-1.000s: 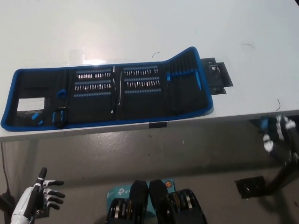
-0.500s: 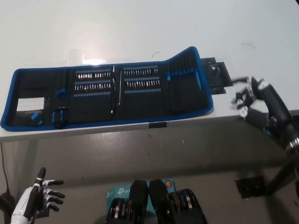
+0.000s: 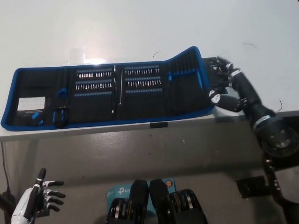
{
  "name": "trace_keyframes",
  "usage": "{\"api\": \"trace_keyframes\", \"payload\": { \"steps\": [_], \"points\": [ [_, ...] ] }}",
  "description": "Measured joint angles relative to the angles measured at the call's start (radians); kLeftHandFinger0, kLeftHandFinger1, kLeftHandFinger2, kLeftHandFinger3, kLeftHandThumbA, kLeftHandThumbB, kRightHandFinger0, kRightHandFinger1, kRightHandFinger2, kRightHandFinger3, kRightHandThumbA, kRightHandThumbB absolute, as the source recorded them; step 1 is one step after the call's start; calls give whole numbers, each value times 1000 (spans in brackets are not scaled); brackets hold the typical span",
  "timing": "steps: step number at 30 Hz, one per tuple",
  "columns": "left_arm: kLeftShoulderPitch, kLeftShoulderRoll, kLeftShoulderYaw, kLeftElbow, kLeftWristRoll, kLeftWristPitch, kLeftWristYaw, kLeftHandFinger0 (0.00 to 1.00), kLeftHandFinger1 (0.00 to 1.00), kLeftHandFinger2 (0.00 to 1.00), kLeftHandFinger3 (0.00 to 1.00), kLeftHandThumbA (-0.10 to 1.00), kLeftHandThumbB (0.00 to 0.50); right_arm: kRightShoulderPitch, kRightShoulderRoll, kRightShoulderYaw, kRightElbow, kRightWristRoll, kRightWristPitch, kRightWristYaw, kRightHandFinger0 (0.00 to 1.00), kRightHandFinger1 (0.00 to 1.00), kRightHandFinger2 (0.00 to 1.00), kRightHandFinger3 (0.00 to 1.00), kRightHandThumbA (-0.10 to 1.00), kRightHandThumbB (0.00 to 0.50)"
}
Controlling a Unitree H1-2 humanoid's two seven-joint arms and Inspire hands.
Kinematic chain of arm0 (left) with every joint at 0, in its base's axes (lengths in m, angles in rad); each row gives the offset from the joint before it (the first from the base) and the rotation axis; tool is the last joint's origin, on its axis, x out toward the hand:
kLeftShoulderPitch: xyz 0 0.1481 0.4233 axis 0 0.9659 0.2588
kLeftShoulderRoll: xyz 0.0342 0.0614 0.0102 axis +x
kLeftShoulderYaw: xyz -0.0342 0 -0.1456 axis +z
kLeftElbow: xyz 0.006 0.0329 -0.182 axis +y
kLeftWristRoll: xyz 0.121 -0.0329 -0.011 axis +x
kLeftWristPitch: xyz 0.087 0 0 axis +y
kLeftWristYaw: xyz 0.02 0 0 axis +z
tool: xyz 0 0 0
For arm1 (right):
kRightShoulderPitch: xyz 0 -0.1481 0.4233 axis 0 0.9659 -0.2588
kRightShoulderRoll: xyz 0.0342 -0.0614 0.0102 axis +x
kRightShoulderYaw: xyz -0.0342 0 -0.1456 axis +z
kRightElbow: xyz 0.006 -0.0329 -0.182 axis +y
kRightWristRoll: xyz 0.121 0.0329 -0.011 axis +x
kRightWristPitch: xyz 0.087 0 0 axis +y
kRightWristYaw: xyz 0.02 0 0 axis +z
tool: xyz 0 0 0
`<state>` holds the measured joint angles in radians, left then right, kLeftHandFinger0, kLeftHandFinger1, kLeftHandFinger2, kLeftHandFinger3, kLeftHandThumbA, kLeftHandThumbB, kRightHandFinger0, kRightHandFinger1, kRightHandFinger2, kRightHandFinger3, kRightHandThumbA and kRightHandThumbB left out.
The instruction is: The robot uses its right hand to lift an edge of the toolkit kept in middle of the desk and make one fold in it
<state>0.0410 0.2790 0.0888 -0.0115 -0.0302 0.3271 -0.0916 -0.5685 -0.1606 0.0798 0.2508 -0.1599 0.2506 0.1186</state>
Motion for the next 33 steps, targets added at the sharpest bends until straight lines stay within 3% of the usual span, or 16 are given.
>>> {"api": "trace_keyframes", "payload": {
  "steps": [3, 4, 6, 8, 12, 15, 17, 21, 25, 33],
  "points": [
    [-1, -5, -1, 0, -1, 0, 0, 393, 426, 410, 582, 1000, 500, 0, 39, -22, 59, 10, -13, -19, 898, 1000, 1000, 1000, 441, 262],
    [-1, -6, -1, 0, -1, 0, 0, 373, 409, 397, 573, 1000, 500, 0, 46, -27, 71, 10, -17, -24, 975, 1000, 1000, 1000, 452, 266],
    [-1, -9, -1, 1, -1, 0, 0, 334, 393, 386, 564, 1000, 500, 0, 65, -45, 104, 12, -35, -43, 1000, 1000, 1000, 1000, 479, 266],
    [-1, -13, -1, 1, -1, 0, 0, 393, 427, 404, 568, 1000, 500, 0, 75, -56, 125, 12, -47, -58, 1000, 1000, 1000, 1000, 500, 272],
    [-2, -21, -1, 1, -1, 0, 0, 399, 416, 408, 555, 1000, 500, 0, 86, -72, 167, 10, -69, -96, 1000, 1000, 1000, 1000, 573, 290],
    [-3, -22, 0, 1, 0, -1, 1, 401, 413, 402, 551, 1000, 500, -1, 87, -75, 180, 9, -85, -120, 1000, 1000, 1000, 1000, 556, 302],
    [-3, -22, 0, 1, 0, -1, 1, 402, 417, 410, 566, 1000, 500, 0, 91, -85, 183, 11, -88, -136, 934, 1000, 1000, 1000, 479, 296],
    [-3, -22, 0, 2, 0, -2, 1, 432, 431, 422, 561, 1000, 500, 5, 136, -132, 185, 24, -96, -175, 871, 1000, 1000, 1000, 451, 261],
    [-7, -23, -1, 3, 0, -3, 1, 408, 419, 412, 557, 1000, 500, 10, 179, -144, 194, 29, -115, -205, 865, 1000, 1000, 1000, 481, 265],
    [-6, -23, -4, 1, 3, -2, 1, 407, 431, 427, 595, 1000, 500, 6, 225, -105, 215, 16, -134, -245, 943, 1000, 1000, 1000, 502, 317]
  ]
}}
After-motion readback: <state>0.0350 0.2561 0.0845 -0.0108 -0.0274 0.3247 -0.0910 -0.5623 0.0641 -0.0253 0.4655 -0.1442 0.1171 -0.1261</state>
